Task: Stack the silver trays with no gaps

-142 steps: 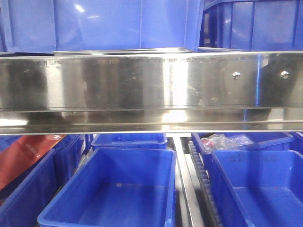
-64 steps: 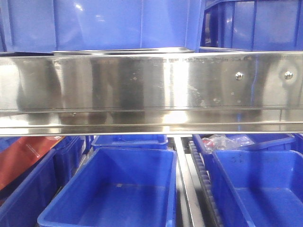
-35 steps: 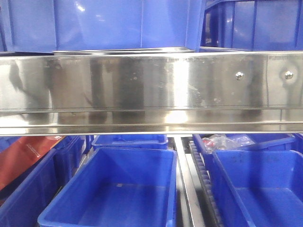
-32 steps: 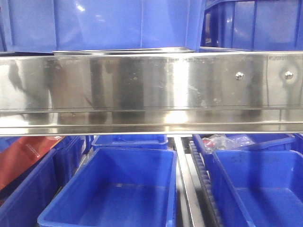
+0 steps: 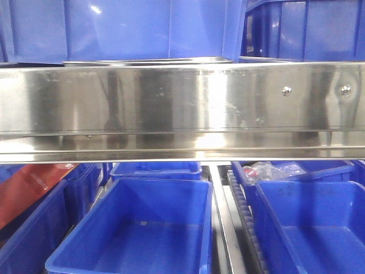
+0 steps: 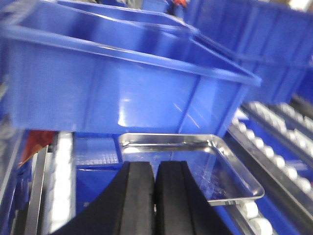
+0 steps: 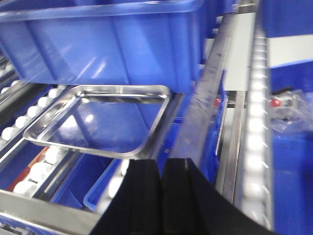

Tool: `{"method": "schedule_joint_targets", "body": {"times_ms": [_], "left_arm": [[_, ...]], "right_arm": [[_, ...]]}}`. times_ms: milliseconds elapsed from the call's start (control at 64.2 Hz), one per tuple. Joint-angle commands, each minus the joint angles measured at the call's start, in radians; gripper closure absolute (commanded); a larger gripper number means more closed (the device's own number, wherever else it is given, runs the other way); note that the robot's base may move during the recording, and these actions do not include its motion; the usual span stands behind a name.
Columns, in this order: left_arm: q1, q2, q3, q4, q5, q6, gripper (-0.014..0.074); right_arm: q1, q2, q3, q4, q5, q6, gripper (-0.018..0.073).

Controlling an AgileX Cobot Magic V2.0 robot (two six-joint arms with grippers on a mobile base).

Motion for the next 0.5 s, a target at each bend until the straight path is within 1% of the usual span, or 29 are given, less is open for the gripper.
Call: {"method": "schedule_joint_targets", "body": {"times_ms": [0, 47, 93, 156, 203, 265, 327, 389, 452, 483], "left_arm": [[-0.036, 0.058, -0.044, 0.044, -0.03, -0.021, 0.0613], [-0.041, 0.085, -0.058, 0.07, -0.03, -0.07, 0.0613], [-0.041, 0.105, -0.064, 0.093, -0.032, -0.103, 0.0613], [-0.041, 0.128, -0.065, 0.135, -0.038, -0.148, 0.0613], [-0.041, 0.144, -0.065, 0.148, -0.04, -0.176, 0.0613], [-0.041, 0.163, -0.065, 0.146, -0.044, -0.176, 0.0613], [-0.05, 0.189, -0.065, 0.144, -0.048, -0.176, 0.0613], [-0.074, 0.226, -0.065, 0.148, -0.053, -0.176, 0.0613], [-0.1, 0.263, -0.068, 0.16, -0.056, -0.176, 0.0613], [-0.111, 0.282, -0.074, 0.17, -0.054, -0.176, 0.0613]], "right_arm": [[0.03, 0.06, -0.062, -0.071, -0.049, 0.042, 0.0624], [0.041, 0.091, -0.097, -0.108, -0.049, 0.078, 0.0624], [0.052, 0.125, -0.135, -0.148, -0.049, 0.108, 0.0624], [0.063, 0.162, -0.171, -0.16, -0.04, 0.122, 0.0624], [0.075, 0.191, -0.202, -0.16, -0.019, 0.125, 0.0624], [0.105, 0.241, -0.23, -0.162, 0.004, 0.133, 0.0624], [0.142, 0.286, -0.243, -0.191, 0.008, 0.176, 0.0624], [0.205, 0.349, -0.255, -0.257, 0.008, 0.256, 0.0624], [0.248, 0.397, -0.27, -0.35, 0.011, 0.331, 0.0624], [0.268, 0.434, -0.283, -0.407, 0.036, 0.388, 0.0624]]}}
